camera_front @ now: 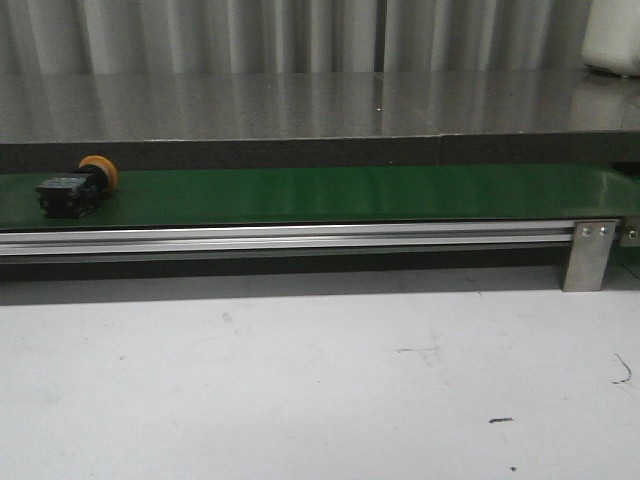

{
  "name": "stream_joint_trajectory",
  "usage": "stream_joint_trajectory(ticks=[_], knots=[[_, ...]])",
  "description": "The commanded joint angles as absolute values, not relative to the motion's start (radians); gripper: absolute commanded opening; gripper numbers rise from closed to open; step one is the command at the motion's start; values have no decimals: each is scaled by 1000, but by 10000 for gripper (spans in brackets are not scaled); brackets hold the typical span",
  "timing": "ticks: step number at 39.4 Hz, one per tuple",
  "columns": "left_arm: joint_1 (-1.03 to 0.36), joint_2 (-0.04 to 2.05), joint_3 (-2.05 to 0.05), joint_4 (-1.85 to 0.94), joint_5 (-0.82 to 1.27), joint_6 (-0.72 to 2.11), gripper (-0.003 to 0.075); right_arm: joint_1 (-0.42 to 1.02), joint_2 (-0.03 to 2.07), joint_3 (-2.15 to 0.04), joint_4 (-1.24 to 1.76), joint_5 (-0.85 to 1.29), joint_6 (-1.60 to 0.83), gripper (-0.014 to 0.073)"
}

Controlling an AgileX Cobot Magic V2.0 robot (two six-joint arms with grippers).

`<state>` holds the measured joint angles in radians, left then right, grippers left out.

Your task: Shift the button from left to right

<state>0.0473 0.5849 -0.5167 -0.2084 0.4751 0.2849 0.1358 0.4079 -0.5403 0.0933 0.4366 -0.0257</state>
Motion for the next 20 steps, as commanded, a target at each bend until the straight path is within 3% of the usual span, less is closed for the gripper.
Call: stream_joint_trajectory(ticks=[1, 10, 20], knots=[[43, 438, -464, -229, 356, 274, -21, 138, 420, -578, 97, 350, -30, 633], [43, 178, -358, -284, 345, 274, -21, 138, 420, -578, 97, 350, -30, 633], [43, 126, -351, -284, 331, 274, -21, 138, 420, -578, 97, 350, -30, 633]])
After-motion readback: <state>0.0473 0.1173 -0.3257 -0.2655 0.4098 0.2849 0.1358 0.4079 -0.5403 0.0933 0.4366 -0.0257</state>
